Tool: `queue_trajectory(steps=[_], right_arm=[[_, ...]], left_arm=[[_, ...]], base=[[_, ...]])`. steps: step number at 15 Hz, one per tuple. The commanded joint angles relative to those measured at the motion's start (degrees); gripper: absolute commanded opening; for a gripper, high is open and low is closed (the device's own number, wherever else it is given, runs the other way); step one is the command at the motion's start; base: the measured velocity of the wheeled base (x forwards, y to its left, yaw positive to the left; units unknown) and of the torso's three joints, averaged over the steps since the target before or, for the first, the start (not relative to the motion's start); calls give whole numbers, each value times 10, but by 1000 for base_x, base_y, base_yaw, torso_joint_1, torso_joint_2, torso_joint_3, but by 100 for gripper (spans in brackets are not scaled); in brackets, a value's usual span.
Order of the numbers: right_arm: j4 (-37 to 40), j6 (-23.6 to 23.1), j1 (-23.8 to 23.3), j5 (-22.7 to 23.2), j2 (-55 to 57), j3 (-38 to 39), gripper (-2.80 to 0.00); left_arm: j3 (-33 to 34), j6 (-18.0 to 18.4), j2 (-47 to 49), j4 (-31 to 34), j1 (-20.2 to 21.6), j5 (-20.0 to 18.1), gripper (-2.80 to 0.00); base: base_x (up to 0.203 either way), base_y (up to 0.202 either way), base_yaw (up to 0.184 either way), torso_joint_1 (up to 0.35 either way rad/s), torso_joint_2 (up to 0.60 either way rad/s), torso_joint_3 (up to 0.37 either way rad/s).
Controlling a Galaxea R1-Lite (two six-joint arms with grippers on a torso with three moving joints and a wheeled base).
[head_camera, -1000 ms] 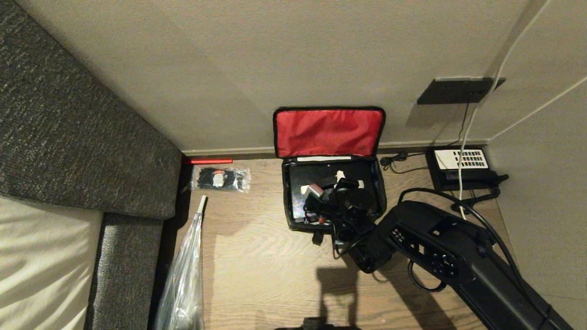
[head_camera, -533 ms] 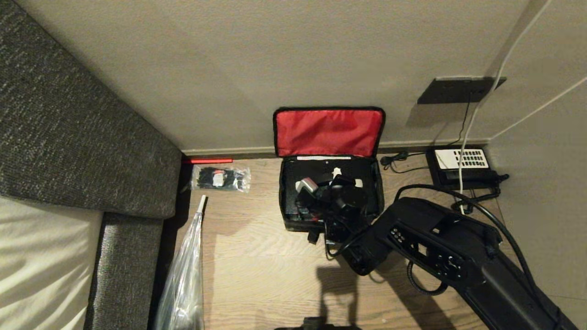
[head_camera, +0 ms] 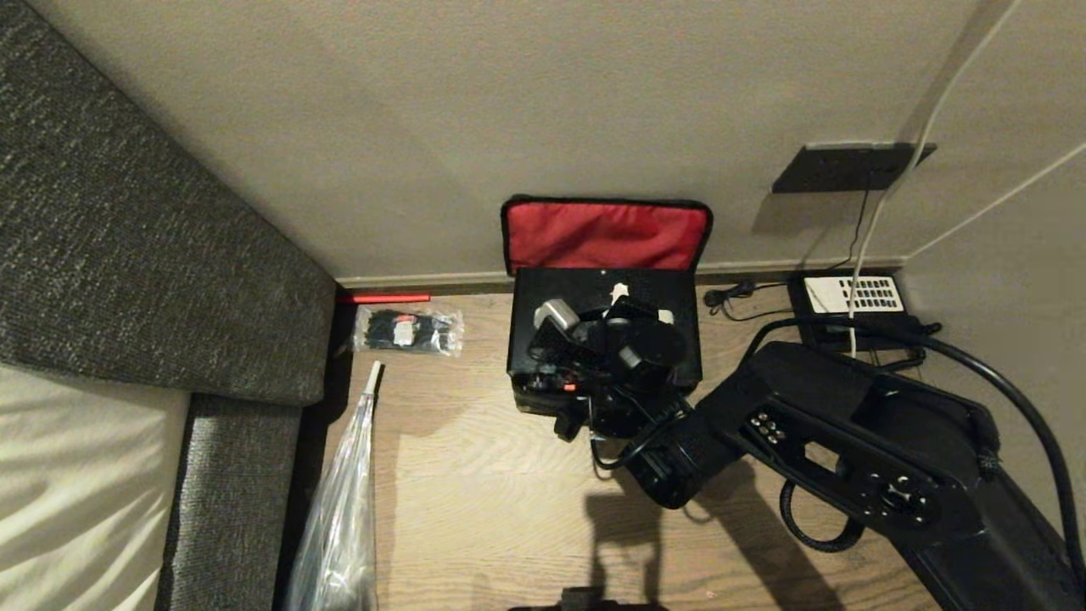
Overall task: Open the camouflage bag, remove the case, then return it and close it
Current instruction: Lift the black box
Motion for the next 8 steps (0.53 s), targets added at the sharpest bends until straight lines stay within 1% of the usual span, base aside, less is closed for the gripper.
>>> queue_trajectory(steps=[1,2,5,8], right_arm=[[0,-6,14,-13,-38,20,-280],[6,-6,18,-18,-54,31,-280],[20,-7,20,-31,-112,106,-280],[35,-6,12,-44,-163,143,-280]], left_arm=[[2,0,-1,0,0,0,-280],[2,0,-1,0,0,0,-280],[2,-1,0,0,0,0,-280],[2,-1,-1,0,0,0,-280]], base=[[0,0,0,0,0,0],[0,0,0,0,0,0],[0,0,0,0,0,0],[0,0,0,0,0,0]])
